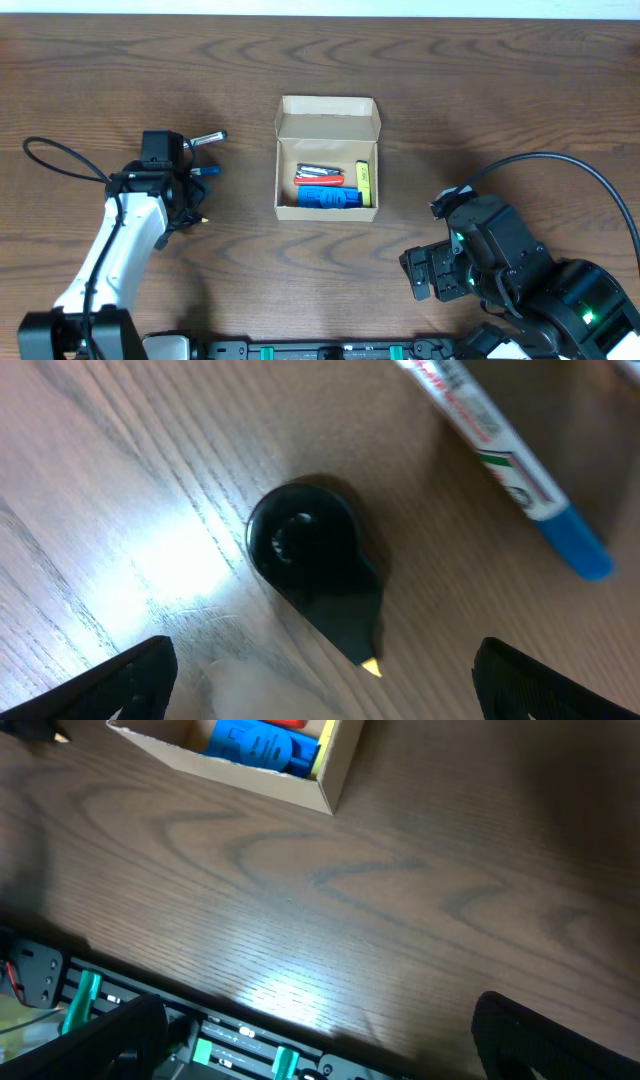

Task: Pack container
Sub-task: 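Reach the left gripper down and grasp the black correction tape, then carry the black correction tape into the box and release it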

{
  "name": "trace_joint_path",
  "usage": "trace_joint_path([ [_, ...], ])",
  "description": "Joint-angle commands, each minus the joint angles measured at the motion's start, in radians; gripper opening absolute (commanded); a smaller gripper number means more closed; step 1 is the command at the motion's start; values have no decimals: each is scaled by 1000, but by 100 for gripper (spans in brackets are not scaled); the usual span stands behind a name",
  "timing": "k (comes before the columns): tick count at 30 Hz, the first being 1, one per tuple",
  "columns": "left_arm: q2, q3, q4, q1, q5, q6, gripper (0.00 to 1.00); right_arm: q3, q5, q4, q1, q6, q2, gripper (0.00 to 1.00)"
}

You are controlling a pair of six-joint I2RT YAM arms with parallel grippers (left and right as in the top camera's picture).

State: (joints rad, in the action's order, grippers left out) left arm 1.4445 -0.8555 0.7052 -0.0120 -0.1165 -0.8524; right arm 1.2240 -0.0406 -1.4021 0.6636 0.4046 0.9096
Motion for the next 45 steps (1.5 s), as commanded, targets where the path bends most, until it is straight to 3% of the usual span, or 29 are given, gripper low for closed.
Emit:
trace_joint_path([
  [1, 43, -8, 0, -7, 5, -48, 95, 6, -4, -2, 8, -13, -1, 99],
  [8, 107, -8, -15, -8, -1, -116, 95, 6, -3, -2, 8, -13, -1, 99],
  [19, 179, -8, -53, -53, 7, -116, 100, 6, -4, -2, 8, -13, -1, 99],
  [27, 213, -8, -101, -58, 8, -113, 83, 6, -3, -2, 8, -13, -1, 99],
  [37, 270, -8, -117, -61, 35, -113, 75, 6, -4, -2, 8, -13, -1, 99],
  [42, 270, -8, -119, -61, 35, -113, 57, 6, -3, -2, 8, -13, -1, 99],
  [45, 270, -8, -118, -61, 35, -112, 51, 6, -4, -2, 8, -13, -1, 99],
])
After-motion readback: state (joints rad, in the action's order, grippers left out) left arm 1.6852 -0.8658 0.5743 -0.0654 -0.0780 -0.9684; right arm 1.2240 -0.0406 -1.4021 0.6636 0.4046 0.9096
